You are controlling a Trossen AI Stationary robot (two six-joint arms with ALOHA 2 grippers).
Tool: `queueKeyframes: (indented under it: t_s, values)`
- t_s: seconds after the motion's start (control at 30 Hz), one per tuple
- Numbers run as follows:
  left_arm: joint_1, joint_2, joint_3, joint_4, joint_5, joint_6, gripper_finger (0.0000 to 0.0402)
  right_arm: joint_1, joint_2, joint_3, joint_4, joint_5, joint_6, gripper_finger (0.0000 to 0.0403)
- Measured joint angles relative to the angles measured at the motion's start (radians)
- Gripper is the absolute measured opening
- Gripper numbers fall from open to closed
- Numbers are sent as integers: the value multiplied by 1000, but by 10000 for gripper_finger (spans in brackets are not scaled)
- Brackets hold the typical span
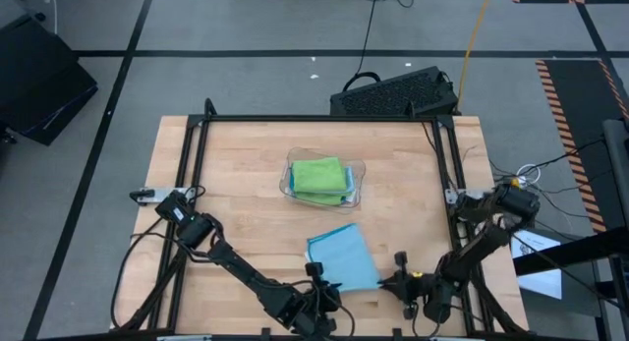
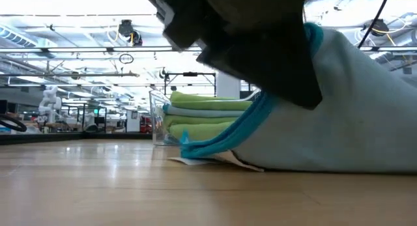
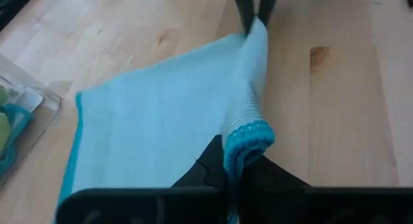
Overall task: Fold microfiber towels
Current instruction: Fold the blue microfiber cloth
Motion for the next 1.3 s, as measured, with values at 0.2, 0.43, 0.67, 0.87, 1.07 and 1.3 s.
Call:
queueKeyframes:
  t_s: [0.2,0.43,0.67,0.87,1.07,1.3]
  values:
    - [8,-80,0,49,66,64,17,-35,-279,3,-218,-47,-3,11]
    - [18,-168,0,53,53,143,7,-40,-568,4,-286,-53,-65,8]
    - [7,-206,1,254,87,159,23,-3,-654,107,-289,-51,-112,8]
    - [-22,-208,1,477,160,163,7,67,-617,236,-286,-63,-156,8]
    - [-64,-207,1,488,189,47,17,101,-592,254,-285,-302,13,8]
    - [-18,-207,1,168,128,-74,12,-3,-598,252,-618,-297,112,8]
